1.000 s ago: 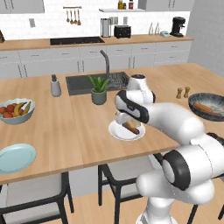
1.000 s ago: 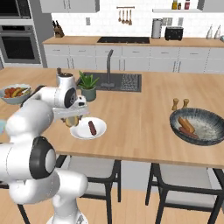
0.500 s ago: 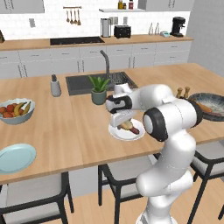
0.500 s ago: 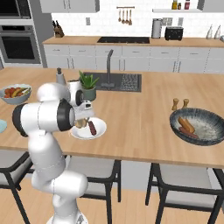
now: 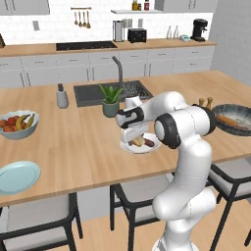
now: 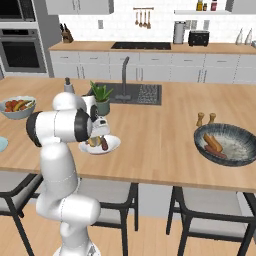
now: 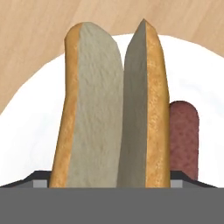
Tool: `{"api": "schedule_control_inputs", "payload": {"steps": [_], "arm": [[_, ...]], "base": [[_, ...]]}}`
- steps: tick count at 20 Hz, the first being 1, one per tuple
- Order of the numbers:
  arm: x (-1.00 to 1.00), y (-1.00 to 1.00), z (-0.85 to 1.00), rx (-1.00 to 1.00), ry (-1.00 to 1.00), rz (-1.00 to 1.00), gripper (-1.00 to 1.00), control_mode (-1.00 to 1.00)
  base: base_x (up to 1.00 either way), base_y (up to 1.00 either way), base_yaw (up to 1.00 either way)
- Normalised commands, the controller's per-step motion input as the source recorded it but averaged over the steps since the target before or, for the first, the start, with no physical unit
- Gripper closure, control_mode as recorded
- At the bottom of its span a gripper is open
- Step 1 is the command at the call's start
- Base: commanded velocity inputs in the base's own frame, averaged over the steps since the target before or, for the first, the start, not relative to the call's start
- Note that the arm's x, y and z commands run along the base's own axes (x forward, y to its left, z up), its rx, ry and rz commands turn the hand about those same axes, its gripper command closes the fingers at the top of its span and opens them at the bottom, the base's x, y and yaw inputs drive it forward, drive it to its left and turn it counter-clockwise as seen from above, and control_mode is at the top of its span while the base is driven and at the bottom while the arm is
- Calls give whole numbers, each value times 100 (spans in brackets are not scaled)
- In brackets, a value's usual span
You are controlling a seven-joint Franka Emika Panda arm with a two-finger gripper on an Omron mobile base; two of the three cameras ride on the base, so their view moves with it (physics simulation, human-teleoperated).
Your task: Place one bun and one sausage from the bowl on each plate.
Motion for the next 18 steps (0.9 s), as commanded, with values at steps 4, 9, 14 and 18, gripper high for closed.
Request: {"api": "schedule_control_inputs", "payload": {"steps": [4,9,14,18], "arm": [[-8,0,-5,0,0,-4,-100,-100],[-13,0,8,0,0,-1,-100,-100],[-25,0,36,0,0,-5,-100,-100],[-31,-5,48,1,-3,-8,-100,-100]], "base": [[0,0,0],[0,0,0],[0,0,0],[0,0,0]]}}
